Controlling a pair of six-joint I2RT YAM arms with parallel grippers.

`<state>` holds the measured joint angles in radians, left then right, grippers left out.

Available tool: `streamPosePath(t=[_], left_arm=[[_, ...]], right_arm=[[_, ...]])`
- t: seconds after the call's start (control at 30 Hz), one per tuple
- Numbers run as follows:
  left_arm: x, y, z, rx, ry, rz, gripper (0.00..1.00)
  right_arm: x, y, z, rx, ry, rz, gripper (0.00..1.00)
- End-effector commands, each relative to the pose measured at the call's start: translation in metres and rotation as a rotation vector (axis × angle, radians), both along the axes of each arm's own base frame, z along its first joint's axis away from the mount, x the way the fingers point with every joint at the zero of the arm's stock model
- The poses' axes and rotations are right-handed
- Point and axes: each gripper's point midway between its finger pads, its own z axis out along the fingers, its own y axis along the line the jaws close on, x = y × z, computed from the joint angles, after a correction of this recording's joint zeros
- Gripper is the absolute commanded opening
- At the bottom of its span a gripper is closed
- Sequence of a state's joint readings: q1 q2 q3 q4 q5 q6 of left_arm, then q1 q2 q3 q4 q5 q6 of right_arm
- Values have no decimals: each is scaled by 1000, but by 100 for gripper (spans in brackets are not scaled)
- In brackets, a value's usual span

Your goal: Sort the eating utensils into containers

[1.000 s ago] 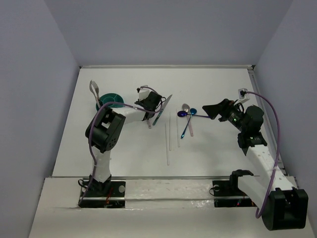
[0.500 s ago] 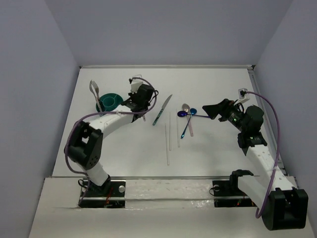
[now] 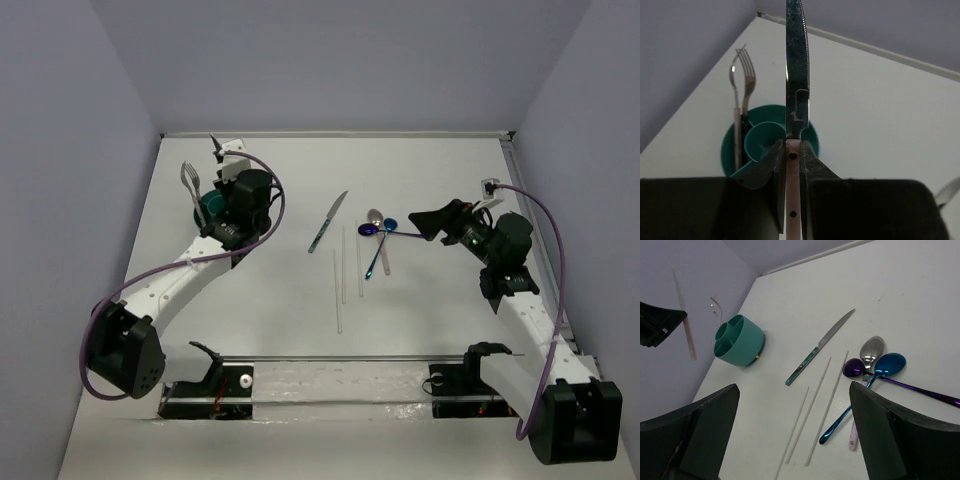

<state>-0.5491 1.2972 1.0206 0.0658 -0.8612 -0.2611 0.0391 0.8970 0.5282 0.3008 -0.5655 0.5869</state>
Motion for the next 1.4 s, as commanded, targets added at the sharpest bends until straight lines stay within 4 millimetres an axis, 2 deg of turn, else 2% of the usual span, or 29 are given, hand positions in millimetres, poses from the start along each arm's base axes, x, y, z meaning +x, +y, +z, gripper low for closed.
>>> streamPosePath(t=[0.0,0.03,0.07,0.13,0.17,0.27,0.4,0.67,1.0,1.23,1.37], left_arm=[[-5,64,7,100,-37,198,0],[-2,62,7,96,-40,191,0],[2,76,8,90,-44,227,0],[11,86,1,85,-34,242,0],[13,97,-1,89,-29,267,0],[20,106,-6,101,-31,289,0],[25,101,1,86,-60,253,0],[37,106,10,179,-95,284,0],[69,107,-19,288,-62,343,0],[81,103,-26,286,-85,342,0],[84,101,-21,279,-104,336,0]], right_arm=[[0,3,22,12,-79,15,97],[0,3,21,13,-77,16,97],[0,3,21,12,-78,16,97],[0,3,21,14,-77,18,97],[0,3,21,14,-77,18,97],[0,4,21,18,-75,22,97],[0,5,20,22,-71,30,97],[-1,5,21,22,-77,32,97],[-1,7,20,26,-75,42,97],[-3,9,21,36,-80,61,97],[-3,9,22,37,-82,59,97]])
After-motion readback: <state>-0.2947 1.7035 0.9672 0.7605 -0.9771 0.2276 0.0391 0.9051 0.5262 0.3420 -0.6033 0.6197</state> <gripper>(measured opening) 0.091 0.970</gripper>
